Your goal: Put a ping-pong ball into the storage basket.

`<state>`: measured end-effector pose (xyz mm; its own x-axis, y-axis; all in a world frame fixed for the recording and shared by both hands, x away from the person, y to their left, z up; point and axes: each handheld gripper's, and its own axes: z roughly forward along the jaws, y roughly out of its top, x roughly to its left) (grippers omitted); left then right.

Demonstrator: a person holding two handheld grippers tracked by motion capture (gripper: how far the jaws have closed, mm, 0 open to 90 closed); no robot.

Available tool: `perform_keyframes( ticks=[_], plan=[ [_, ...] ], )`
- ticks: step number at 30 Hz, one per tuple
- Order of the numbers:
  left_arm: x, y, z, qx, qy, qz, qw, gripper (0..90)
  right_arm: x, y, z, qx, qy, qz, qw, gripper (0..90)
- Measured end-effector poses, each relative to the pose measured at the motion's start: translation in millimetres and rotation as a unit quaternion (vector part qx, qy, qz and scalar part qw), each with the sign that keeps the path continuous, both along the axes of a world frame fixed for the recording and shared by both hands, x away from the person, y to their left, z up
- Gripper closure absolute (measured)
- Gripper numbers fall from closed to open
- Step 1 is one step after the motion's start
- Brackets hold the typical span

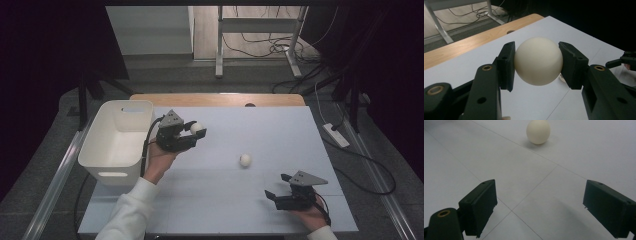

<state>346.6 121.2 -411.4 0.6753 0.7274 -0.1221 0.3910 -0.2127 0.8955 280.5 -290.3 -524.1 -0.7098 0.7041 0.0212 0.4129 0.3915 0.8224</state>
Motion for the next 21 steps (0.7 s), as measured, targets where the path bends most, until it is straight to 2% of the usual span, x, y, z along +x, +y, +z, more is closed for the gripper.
perform_keyframes(
  ticks=[21],
  plan=[
    [-2.3, 17.2, 12.4, -0.004, -0.009, 0.02, 0.9998, 50.0, -0.2, 0.1, 0.5, 0.0, 0.0, -0.002, 1.0, 11.9]
  ],
)
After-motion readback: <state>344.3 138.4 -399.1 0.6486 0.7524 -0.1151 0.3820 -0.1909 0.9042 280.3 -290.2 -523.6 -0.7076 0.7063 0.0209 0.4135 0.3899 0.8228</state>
